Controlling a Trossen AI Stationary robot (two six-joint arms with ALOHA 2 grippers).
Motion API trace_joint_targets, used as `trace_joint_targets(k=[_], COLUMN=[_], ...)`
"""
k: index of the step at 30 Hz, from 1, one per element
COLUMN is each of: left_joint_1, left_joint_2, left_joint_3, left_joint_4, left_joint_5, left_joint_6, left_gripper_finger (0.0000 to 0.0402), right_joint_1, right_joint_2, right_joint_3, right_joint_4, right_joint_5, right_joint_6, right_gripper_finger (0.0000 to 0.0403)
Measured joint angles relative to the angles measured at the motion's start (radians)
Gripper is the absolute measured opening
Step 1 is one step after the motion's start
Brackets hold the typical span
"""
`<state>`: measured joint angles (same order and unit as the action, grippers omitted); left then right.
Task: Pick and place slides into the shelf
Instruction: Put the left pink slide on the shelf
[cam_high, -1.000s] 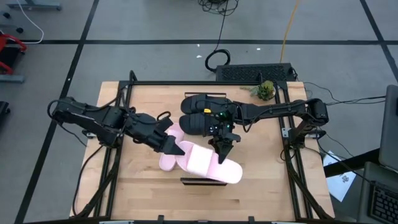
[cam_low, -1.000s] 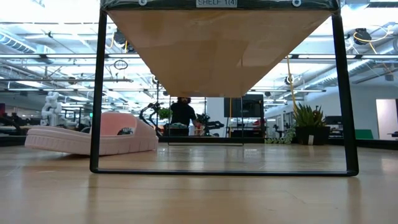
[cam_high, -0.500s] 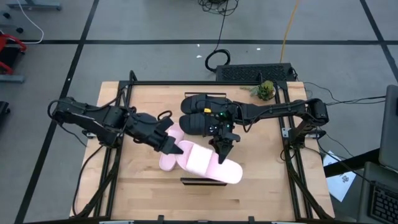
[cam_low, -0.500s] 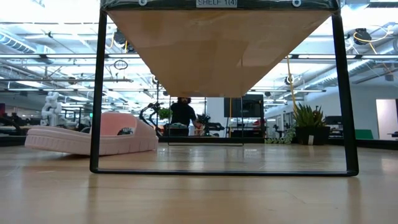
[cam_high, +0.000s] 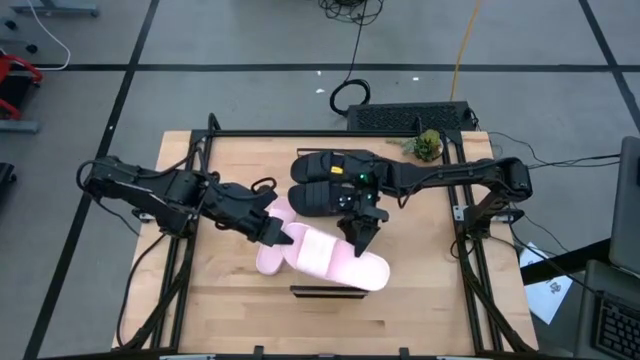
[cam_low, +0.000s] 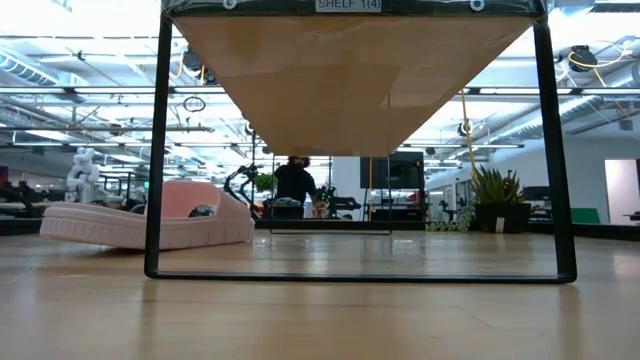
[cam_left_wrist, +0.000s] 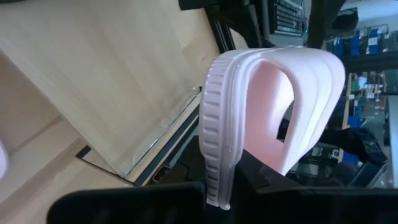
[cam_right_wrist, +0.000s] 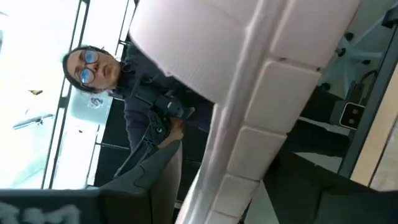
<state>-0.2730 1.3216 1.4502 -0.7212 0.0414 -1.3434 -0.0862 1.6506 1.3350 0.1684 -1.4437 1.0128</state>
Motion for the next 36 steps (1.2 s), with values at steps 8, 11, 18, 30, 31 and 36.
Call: trace_joint_targets(k=[8, 11, 18, 30, 31, 36], left_joint_1=[-0.024, -0.032, -0.077, -0.191, -0.2, -0.245], left_joint_2=[-0.006, -0.012, -0.038, -0.047, -0.047, -0.046], left_joint_3=[0.0, 0.0, -0.001, -0.001, -0.001, -0.001], left_joint_4=[0.045, 0.043, 0.039, 0.005, 0.006, 0.006], left_joint_5=[-0.036, -0.048, -0.123, -0.321, -0.341, -0.414], left_joint_6=[-0.001, -0.007, -0.05, -0.164, -0.177, -0.209], left_gripper_finger=[0.0015, 0.0015, 0.0015, 0.0015, 0.0015, 0.0015], right_joint_1=[-0.068, -0.083, -0.12, -0.207, -0.217, -0.265], right_joint_2=[-0.024, -0.024, -0.024, -0.025, -0.025, -0.025], right_joint_3=[0.0, 0.0, 0.0, 0.0, 0.0, 0.0], right_joint_4=[0.001, 0.001, 0.019, 0.127, 0.136, 0.229], right_joint_5=[0.034, 0.037, 0.059, 0.095, 0.105, 0.137], right_joint_6=[0.005, 0.013, 0.014, 0.024, 0.023, 0.052], right_gripper_finger=[0.0197, 0.0196, 0.0196, 0.0196, 0.0196, 0.0196])
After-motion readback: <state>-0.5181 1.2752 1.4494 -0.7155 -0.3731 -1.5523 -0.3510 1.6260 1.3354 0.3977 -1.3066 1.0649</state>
